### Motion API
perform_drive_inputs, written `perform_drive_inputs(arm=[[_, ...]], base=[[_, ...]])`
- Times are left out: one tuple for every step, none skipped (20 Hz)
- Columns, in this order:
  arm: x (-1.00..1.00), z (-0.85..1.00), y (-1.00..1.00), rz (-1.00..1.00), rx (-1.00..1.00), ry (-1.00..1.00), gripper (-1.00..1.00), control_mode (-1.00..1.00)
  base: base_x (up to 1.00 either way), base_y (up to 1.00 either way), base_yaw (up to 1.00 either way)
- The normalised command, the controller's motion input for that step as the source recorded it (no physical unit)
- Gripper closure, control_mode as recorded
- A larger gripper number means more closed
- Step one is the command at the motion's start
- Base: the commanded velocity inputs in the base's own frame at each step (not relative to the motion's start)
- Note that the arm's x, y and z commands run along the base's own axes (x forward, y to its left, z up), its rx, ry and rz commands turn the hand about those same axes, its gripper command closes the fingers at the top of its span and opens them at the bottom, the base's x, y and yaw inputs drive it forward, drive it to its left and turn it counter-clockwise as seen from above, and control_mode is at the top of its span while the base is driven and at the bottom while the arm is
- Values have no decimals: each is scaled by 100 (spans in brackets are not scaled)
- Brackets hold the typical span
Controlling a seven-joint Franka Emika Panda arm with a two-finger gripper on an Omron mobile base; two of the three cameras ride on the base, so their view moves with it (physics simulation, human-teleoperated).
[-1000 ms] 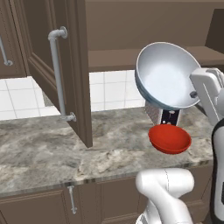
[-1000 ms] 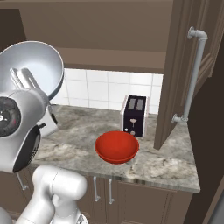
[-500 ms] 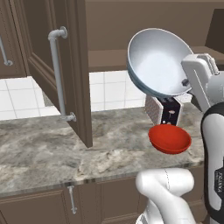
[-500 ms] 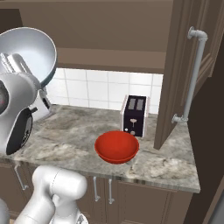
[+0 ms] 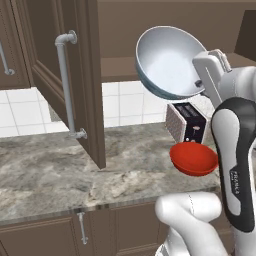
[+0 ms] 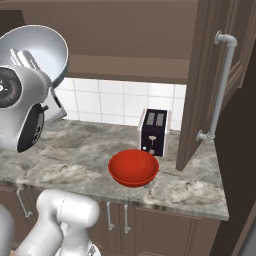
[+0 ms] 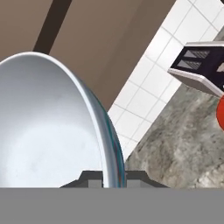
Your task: Open the cabinet. Pick the bowls from the counter and place them in the cabinet. Then close the cabinet.
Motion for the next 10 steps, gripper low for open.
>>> perform_drive_inputs(arm=[[51,5,11,0,0,0,100,-100],[51,1,7,0,0,0,100,-100],[53,1,7,0,0,1,100,-100],[52,2,8,0,0,0,100,-100],[56,1,12,0,0,0,100,-100],[52,1,11,0,0,1,100,-100],[52,1,12,0,0,1,100,-100],[56,0,14,0,0,2,100,-100],[55,2,14,0,0,3,100,-100],[56,1,12,0,0,4,100,-100]], base=[[0,0,0],[0,0,0],[0,0,0],[0,0,0],[0,0,0],[0,0,0],[0,0,0],[0,0,0],[0,0,0],[0,0,0]])
